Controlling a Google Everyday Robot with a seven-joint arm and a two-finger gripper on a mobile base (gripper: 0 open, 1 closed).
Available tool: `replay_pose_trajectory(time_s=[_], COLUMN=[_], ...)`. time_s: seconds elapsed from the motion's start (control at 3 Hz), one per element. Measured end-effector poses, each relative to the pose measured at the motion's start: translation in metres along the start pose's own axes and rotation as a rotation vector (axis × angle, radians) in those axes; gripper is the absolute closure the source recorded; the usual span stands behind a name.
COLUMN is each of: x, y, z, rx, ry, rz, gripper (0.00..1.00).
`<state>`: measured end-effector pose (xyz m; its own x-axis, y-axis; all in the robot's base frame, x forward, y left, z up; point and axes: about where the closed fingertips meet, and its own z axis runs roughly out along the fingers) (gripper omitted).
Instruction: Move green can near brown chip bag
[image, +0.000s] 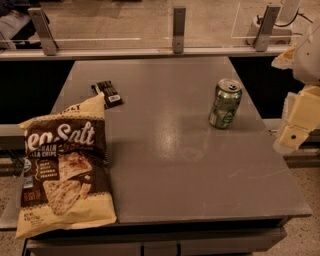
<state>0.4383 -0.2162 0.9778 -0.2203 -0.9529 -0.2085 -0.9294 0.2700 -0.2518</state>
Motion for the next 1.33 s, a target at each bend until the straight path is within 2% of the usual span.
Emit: replay_pose_trajectory(time_s=[0.33, 0.67, 1.0, 1.33], x=[-0.002, -0.022, -0.048, -0.076], y=[-0.002, -0.03, -0.065, -0.089], z=[0.0, 0.018, 0.045, 0.072], rx=[0.004, 0.007, -0.001, -0.027], ry=[-0.007, -0.08, -0.203, -0.299], rz=[-0.003, -0.01, 0.026, 0.047], gripper=[0.0, 0.0, 0.0, 0.0])
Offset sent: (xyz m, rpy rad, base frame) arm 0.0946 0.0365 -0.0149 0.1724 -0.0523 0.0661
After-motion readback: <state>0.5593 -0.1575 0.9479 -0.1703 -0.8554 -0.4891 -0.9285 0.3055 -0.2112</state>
